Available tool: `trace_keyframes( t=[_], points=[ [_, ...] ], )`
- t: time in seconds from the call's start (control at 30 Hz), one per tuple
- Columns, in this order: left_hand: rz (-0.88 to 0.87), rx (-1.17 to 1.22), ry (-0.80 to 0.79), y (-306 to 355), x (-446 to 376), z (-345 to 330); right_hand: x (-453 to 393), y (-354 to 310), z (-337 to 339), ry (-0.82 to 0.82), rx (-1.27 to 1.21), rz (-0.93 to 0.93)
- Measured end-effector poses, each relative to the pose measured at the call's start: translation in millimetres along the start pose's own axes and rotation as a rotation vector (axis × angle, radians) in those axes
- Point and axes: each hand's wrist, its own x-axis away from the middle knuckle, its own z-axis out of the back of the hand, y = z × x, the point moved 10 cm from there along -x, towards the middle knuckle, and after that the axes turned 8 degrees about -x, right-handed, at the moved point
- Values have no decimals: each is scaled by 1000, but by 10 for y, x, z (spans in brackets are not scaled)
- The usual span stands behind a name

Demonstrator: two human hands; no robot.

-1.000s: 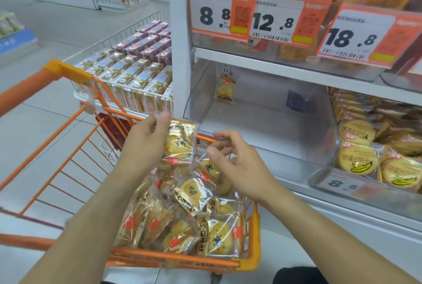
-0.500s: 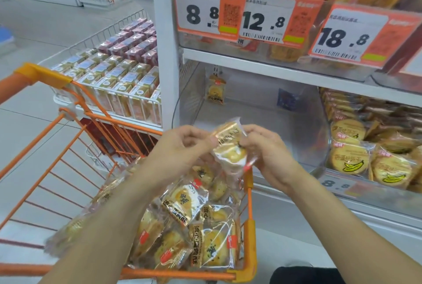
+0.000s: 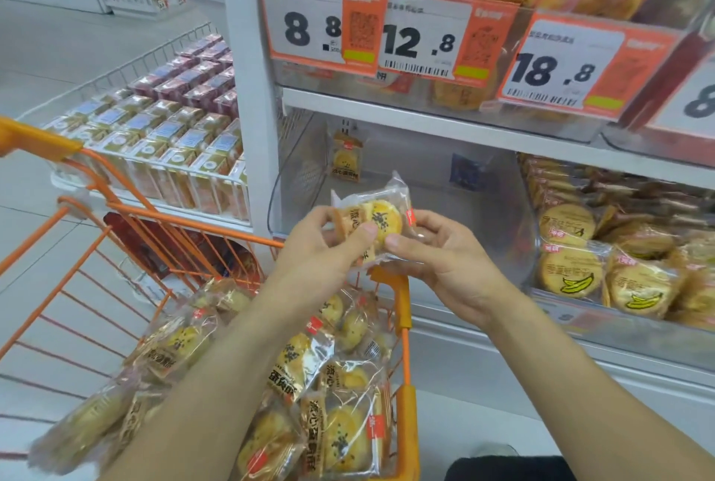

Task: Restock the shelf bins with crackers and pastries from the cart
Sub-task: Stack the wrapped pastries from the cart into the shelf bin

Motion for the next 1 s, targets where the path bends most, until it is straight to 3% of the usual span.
trace_keyframes(
  t=[0.1,0.2,0.3,0.43,0.63,0.77,1.0],
  points=[
    [-268,-687,145,222,-39,155,-76,5,131,93,-26,10],
    [-244,-968,68,79,-148,202,-217,-31,266,175,-105,-1],
    [-198,-1159,-53,-106,-172,107,-478,-163,345,262,32,62],
    [-239,-1189,30,-76,-197,118,-999,-238,303,351,400,162],
    [-298,-1017,88,-44,-289,103,-1807,-52,278,459,647,136],
    [-261,-963,37,-79,-381,133,-2037,29,291,501,676,179],
    [-242,-970,13,-71,-380,121,-2147,470,266,414,483,-38]
  ],
)
